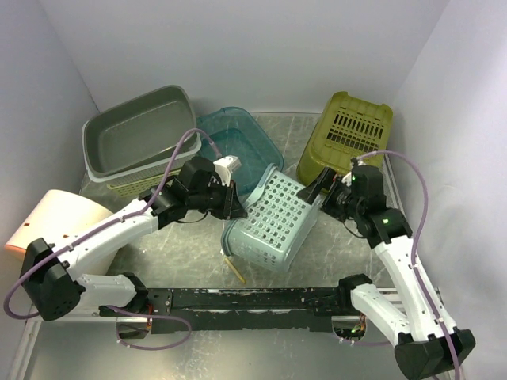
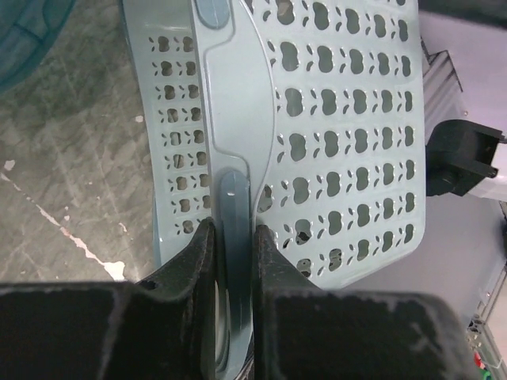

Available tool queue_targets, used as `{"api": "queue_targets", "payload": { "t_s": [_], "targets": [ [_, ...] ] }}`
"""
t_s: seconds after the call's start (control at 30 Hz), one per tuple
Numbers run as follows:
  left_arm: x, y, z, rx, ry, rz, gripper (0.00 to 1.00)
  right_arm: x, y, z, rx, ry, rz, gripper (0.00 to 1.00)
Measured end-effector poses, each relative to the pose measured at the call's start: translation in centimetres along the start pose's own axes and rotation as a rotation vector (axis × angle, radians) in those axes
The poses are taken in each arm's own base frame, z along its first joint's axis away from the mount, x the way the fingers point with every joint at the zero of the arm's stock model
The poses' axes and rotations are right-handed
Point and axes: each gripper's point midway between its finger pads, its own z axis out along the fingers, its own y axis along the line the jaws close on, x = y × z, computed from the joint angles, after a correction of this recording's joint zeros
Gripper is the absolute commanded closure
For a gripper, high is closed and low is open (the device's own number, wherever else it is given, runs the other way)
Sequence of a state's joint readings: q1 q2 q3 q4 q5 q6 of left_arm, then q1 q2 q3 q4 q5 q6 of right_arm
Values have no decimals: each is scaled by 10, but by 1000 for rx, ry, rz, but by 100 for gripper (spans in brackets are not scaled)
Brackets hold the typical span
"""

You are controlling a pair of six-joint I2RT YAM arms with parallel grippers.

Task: Turn the large container upside down

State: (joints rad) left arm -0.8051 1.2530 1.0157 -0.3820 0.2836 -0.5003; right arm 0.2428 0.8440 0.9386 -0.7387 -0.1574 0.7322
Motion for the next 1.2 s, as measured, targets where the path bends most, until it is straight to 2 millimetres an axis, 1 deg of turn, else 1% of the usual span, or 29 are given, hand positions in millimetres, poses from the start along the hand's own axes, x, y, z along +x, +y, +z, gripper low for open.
{"api": "queue_targets", "payload": {
  "t_s": [0.13,0.2,0.3,0.4,0.57,0.73,0.9,1.07,1.2],
  "targets": [
    [-1,4,0,40,-10,-12,93,30,2,13,-83,86,77,3],
    [-2,8,-2,45,-20,-21,93,34,4,16,-111,100,103,3],
    [-4,17,-5,45,-33,-39,93,33,13,16,-170,91,137,4],
    [-5,24,-6,45,-41,-50,93,28,24,13,-224,72,150,4],
    [-6,25,-4,58,-45,-48,93,17,34,6,-271,17,160,4],
    [-7,26,1,67,-47,-35,93,8,35,2,-285,-45,175,4],
    [-8,29,4,65,-48,-22,93,-2,33,5,-287,-111,179,4],
    [-10,35,15,64,-38,-20,93,-18,38,7,-294,-170,159,4],
    [-2,39,28,76,8,-40,93,-31,48,2,-323,-203,133,5]
  ]
}}
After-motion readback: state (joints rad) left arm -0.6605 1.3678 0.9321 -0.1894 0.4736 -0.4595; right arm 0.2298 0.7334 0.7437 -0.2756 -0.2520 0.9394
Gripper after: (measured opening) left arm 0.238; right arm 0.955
